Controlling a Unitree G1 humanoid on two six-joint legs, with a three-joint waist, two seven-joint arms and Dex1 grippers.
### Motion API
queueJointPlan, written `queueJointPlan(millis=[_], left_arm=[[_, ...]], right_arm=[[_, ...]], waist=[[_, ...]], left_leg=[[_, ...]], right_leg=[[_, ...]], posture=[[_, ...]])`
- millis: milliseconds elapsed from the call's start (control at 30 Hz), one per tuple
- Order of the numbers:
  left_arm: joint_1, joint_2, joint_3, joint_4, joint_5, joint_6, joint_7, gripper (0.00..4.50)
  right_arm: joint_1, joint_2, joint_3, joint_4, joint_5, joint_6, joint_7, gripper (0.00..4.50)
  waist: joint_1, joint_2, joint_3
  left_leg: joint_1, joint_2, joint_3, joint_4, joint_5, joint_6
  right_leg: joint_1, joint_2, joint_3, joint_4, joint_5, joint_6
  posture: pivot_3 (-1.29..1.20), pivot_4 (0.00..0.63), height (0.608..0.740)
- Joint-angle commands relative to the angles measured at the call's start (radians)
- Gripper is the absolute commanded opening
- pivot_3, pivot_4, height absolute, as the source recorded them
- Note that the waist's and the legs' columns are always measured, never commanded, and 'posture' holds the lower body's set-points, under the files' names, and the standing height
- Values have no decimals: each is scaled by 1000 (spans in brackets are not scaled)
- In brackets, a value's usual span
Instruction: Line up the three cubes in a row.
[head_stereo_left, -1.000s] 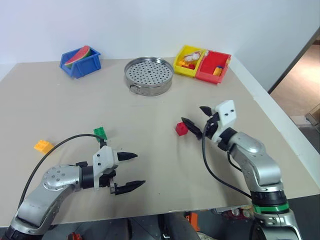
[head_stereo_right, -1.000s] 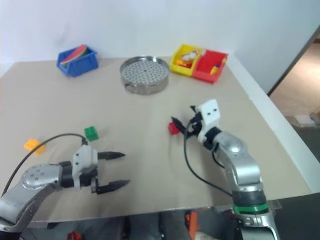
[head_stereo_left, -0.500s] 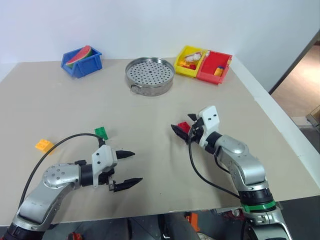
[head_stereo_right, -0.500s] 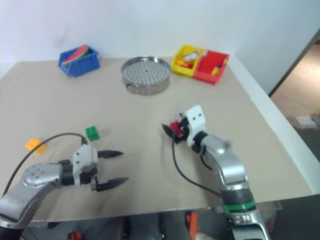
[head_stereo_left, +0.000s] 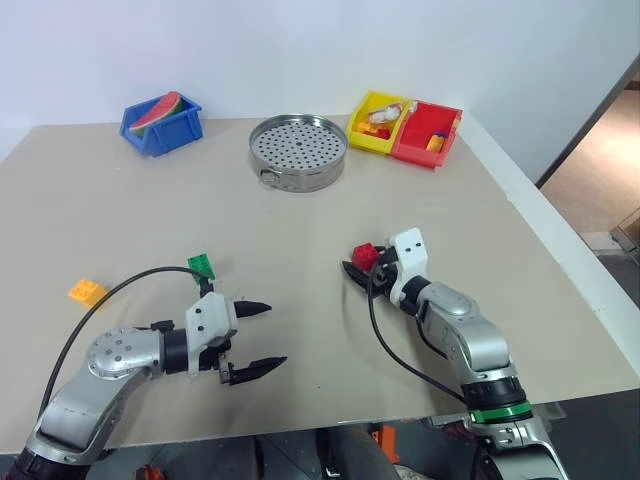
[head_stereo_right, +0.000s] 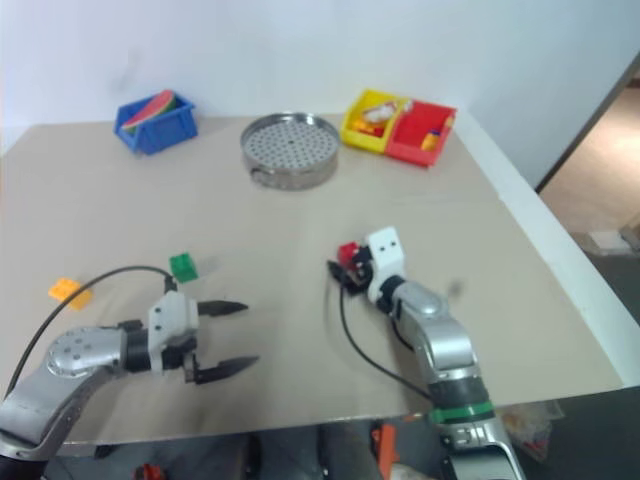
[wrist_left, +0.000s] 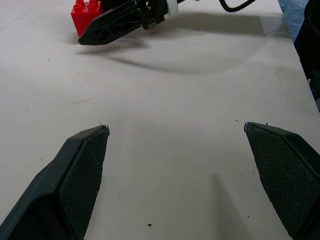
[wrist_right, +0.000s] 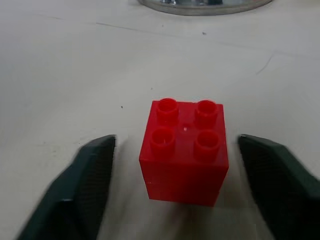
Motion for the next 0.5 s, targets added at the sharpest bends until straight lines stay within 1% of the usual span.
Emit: queueJointPlan(millis=[33, 100, 167, 300, 433, 500], left_arm=[[-10, 6, 4, -31, 1, -10, 5, 4500], [-4, 7, 5, -37, 0, -8, 9, 4500], [4, 5, 9, -43, 0, -7, 19, 4500], [21, -12, 33, -53, -18, 2, 58, 4500], [84, -43, 99, -50, -13, -14, 134, 4500], [120, -49, 122, -58, -7, -25, 151, 4500]], right_arm=[[2, 4, -31, -25, 0, -15, -13, 2346], [9, -1, -28, -42, 5, -10, -3, 1643], [10, -22, -18, -58, 9, -4, 29, 1596], [-33, -85, 27, -61, 16, -22, 165, 1596], [-147, -185, 157, -26, 49, -109, 537, 1596], [-189, -208, 206, 12, 60, -154, 680, 1596]], waist=[[0, 0, 0], [0, 0, 0], [0, 0, 0], [0, 0, 0], [-6, 1, 1], [-4, 1, 0]], left_leg=[[0, 0, 0, 0, 0, 0], [0, 0, 0, 0, 0, 0], [0, 0, 0, 0, 0, 0], [0, 0, 0, 0, 0, 0], [2, 1, 2, 0, 0, 0], [3, 2, 1, 0, 0, 0]], right_leg=[[0, 0, 0, 0, 0, 0], [0, 0, 0, 0, 0, 0], [0, 0, 0, 0, 0, 0], [0, 0, 0, 0, 0, 0], [0, 1, 0, 0, 1, 1], [1, 2, -1, 0, 1, 0]], posture=[[0, 150, 740], [0, 150, 740], [0, 150, 740], [0, 150, 740], [0, 150, 740], [0, 150, 740]])
